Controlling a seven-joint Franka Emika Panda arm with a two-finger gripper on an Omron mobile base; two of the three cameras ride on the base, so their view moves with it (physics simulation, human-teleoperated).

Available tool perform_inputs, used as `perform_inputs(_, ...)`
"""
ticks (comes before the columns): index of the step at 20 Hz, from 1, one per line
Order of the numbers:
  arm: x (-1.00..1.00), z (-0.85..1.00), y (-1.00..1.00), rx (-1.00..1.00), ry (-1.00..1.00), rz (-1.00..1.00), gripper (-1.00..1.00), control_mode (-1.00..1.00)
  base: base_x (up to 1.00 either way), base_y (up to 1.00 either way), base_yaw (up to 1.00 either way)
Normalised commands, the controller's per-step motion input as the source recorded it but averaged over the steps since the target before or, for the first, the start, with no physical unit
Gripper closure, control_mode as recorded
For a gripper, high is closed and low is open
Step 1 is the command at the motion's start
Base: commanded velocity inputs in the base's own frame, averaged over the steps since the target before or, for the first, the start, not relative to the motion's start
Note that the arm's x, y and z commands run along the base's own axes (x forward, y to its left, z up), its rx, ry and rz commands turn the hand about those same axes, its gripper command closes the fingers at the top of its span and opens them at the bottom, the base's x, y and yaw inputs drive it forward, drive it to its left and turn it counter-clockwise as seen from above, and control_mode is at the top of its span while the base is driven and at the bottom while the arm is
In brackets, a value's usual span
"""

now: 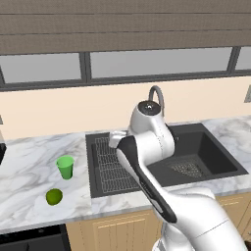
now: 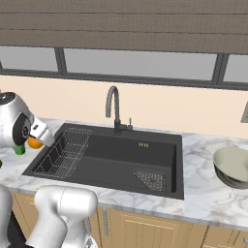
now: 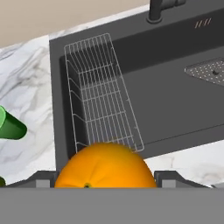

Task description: Remove the orange and lime from the sink. Then move the bowl and cup from the counter to the sink for washing.

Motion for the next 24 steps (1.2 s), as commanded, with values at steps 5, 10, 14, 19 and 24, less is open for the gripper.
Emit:
perform_inputs(5,0.0,0.0,0.4,0.0,0.13,0.03,1.0,-1.0,0.0,0.0,0.0)
perform_inputs(10,-0.01,0.0,0.43,0.0,0.09,0.02,1.0,-1.0,0.0,0.0,0.0)
perform_inputs(14,0.0,0.0,0.45,0.0,0.02,0.03,1.0,-1.0,0.0,0.0,0.0)
perform_inputs(19,0.0,0.0,0.45,0.0,0.0,0.03,1.0,-1.0,0.0,0.0,0.0)
perform_inputs(24,-0.01,0.0,0.44,0.0,0.0,0.03,1.0,-1.0,0.0,0.0,0.0)
